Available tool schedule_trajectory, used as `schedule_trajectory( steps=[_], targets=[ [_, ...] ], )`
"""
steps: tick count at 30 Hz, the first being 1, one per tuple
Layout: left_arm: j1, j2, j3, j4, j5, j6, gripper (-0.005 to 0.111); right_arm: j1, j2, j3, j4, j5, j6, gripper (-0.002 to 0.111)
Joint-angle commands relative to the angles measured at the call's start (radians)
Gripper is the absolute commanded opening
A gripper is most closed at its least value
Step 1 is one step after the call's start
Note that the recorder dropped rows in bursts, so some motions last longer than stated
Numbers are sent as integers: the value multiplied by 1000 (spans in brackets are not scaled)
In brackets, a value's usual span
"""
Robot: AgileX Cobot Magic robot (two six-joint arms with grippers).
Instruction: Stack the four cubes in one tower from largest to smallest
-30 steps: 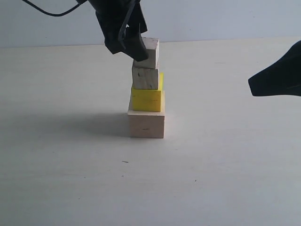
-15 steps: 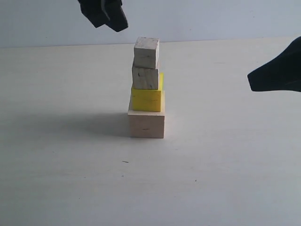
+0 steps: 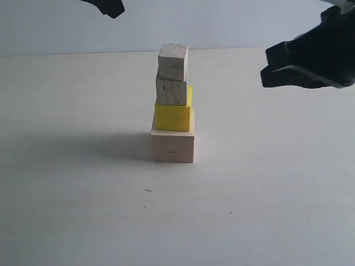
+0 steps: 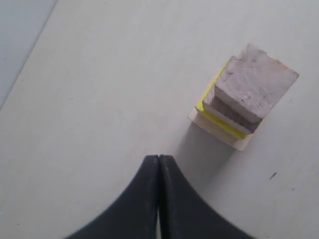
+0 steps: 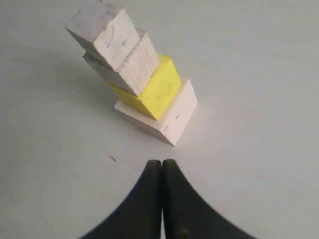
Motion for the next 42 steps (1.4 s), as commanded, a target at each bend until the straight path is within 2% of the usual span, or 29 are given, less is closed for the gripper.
schedule_trajectory(
  steps=[1, 5, 9, 16, 23, 31, 42],
  targets=[
    [37, -19, -9, -112, -2, -18, 0, 1, 109, -30, 30, -47, -30, 0],
    [73, -19, 42, -174, -2, -18, 0, 1, 200, -52, 30, -77, -33, 0],
    [96, -19, 165, -200, -17, -10, 0, 1, 273, -53, 31, -107, -41, 0],
    [96, -19, 373, -252, -143, -4, 0, 1, 406, -53, 34, -168, -49, 0],
    [96, -19, 523, -301, -182, 25, 0, 1, 555, -78, 89, -198, -69, 0],
    [96, -33, 612, -329, -235, 46, 0, -2, 625, -166, 134, -179, -115, 0],
    [96, -33, 619, -343, -238, 47, 0, -14, 651, -239, 235, -147, -186, 0]
  ],
)
